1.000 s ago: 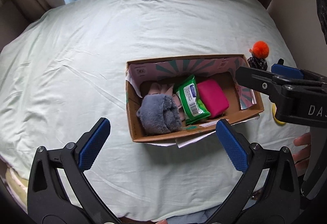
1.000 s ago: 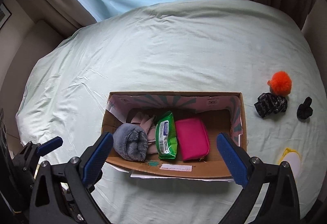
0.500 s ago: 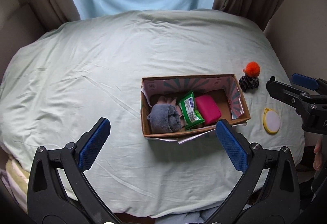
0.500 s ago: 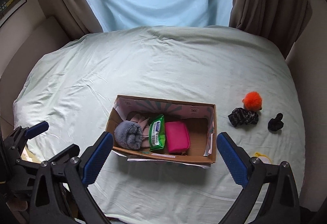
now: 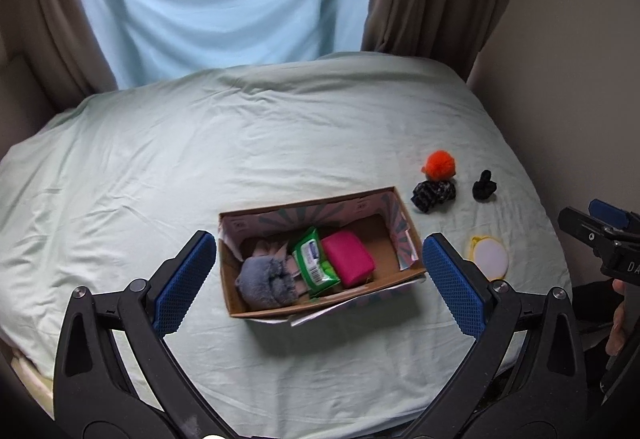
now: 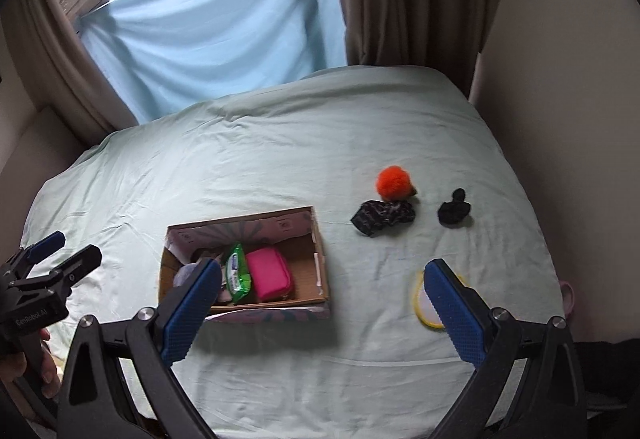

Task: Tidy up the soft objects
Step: 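Move both grippers toward the black patterned cloth and yellow mesh pad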

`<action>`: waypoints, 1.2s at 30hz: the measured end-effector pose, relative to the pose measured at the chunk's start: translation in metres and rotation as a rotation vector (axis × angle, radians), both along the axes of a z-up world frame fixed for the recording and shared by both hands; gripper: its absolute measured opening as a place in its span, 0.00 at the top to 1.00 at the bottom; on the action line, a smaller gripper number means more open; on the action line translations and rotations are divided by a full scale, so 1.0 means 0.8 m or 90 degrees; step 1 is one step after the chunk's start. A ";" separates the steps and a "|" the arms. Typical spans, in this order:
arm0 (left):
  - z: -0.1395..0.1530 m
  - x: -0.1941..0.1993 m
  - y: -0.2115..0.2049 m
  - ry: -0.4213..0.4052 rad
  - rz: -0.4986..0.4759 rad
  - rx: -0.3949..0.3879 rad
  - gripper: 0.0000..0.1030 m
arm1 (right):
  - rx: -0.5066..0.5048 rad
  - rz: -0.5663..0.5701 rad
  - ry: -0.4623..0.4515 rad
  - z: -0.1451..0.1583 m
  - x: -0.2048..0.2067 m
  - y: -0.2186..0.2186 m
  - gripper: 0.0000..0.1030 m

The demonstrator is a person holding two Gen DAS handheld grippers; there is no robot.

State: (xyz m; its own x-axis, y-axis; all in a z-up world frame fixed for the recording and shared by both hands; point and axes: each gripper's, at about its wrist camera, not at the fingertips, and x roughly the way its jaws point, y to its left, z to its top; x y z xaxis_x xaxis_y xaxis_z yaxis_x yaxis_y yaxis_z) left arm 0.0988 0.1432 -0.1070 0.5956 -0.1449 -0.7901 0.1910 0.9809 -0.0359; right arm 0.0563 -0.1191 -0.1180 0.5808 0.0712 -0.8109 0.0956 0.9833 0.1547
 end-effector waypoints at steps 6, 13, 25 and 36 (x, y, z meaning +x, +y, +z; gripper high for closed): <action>-0.011 0.034 -0.082 0.010 -0.026 0.015 0.00 | -0.009 -0.046 0.013 -0.022 0.000 -0.068 0.02; -0.047 0.088 -0.185 0.049 -0.088 0.036 0.00 | 0.009 -0.075 0.052 -0.067 0.013 -0.140 0.02; -0.176 0.202 -0.335 0.151 -0.216 0.087 0.00 | 0.058 -0.164 0.145 -0.183 0.039 -0.211 0.02; -0.328 0.276 -0.399 0.276 -0.255 0.126 0.01 | 0.090 -0.218 0.241 -0.303 0.058 -0.219 0.02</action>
